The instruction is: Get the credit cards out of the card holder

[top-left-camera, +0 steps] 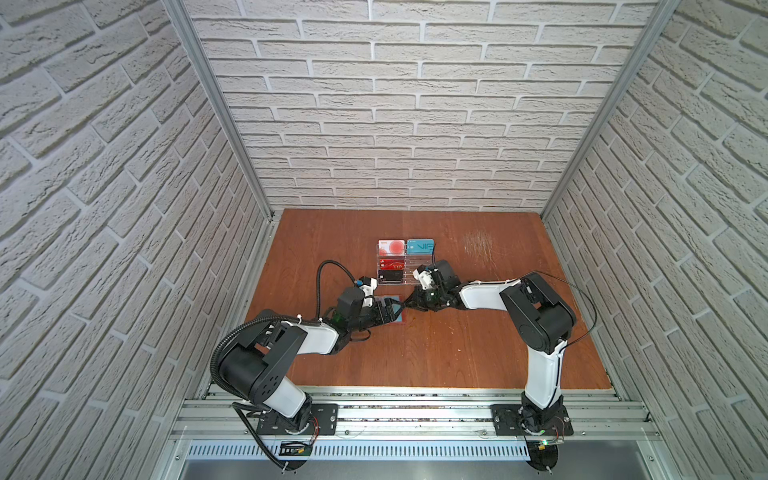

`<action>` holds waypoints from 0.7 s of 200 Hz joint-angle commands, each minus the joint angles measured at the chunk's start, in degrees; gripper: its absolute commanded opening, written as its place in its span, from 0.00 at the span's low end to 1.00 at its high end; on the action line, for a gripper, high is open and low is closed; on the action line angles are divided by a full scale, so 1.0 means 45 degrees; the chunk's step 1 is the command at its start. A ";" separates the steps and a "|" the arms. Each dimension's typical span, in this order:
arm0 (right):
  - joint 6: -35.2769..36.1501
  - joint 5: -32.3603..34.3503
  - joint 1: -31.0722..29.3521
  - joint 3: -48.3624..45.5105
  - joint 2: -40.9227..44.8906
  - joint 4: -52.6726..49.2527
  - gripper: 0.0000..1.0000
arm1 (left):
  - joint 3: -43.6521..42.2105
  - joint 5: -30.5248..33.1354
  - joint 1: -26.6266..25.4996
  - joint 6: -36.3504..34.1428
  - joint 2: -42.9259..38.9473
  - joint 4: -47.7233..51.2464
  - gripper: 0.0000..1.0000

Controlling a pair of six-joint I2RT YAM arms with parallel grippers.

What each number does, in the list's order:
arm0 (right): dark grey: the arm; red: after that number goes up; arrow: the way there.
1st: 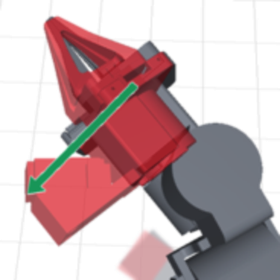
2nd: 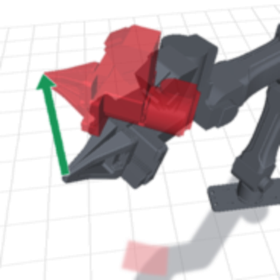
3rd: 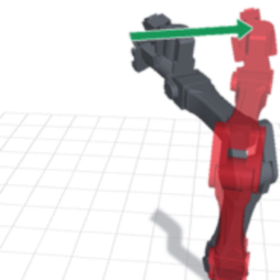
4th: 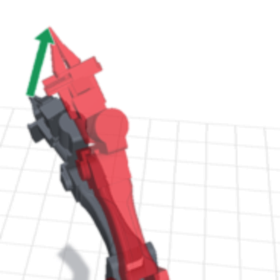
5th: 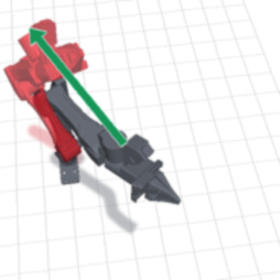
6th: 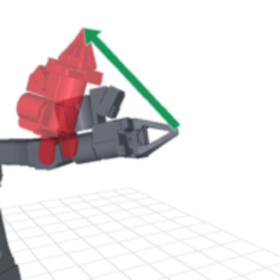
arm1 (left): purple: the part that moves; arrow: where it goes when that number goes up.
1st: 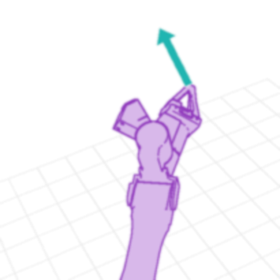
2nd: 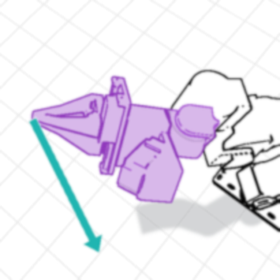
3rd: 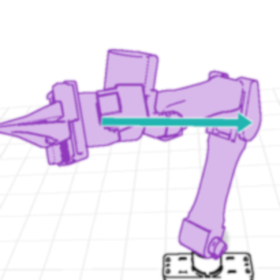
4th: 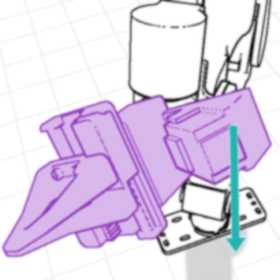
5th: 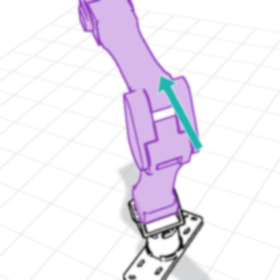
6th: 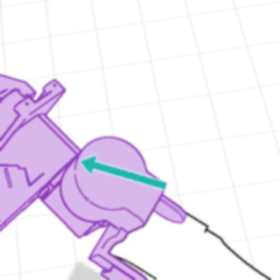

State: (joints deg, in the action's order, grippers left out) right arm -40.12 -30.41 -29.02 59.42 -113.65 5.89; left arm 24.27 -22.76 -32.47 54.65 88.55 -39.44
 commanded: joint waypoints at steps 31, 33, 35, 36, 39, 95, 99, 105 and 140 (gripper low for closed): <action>-0.0127 0.0279 -0.0135 -0.0299 -0.0721 -0.0871 0.07 | 0.0114 0.0423 0.0120 0.0136 0.0301 -0.0973 0.93; -0.0127 0.0276 -0.0134 -0.0310 -0.0717 -0.0853 0.07 | 0.0124 0.0443 0.0148 0.0163 0.0307 -0.0994 0.93; -0.0147 0.0275 -0.0134 -0.0313 -0.0721 -0.0848 0.07 | 0.0131 0.0448 0.0146 0.0185 0.0318 -0.0999 0.92; -0.0157 0.0265 -0.0134 -0.0313 -0.0721 -0.0844 0.07 | 0.0132 0.0448 0.0145 0.0192 0.0329 -0.1000 0.92; -0.0149 0.0256 -0.0134 -0.0313 -0.0737 -0.0814 0.07 | 0.0133 0.0474 0.0145 0.0225 0.0357 -0.1011 0.93; -0.0206 0.0138 -0.0154 -0.0333 -0.0758 -0.0706 0.07 | 0.0382 0.0469 0.0152 0.0643 0.1030 -0.1449 0.92; -0.0206 0.0136 -0.0154 -0.0333 -0.0760 -0.0707 0.07 | 0.0402 0.0441 0.0158 0.0666 0.1096 -0.1504 0.92; -0.0216 0.0138 -0.0154 -0.0333 -0.0756 -0.0710 0.07 | 0.0436 0.0411 0.0160 0.0709 0.1180 -0.1594 0.92; -0.0240 0.0135 -0.0154 -0.0333 -0.0775 -0.0694 0.06 | 0.0580 0.0254 0.0129 0.0970 0.1560 -0.1950 0.92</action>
State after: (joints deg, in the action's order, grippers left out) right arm -40.77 -31.24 -29.02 59.42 -114.10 7.07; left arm 25.89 -21.15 -31.92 58.61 93.58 -44.86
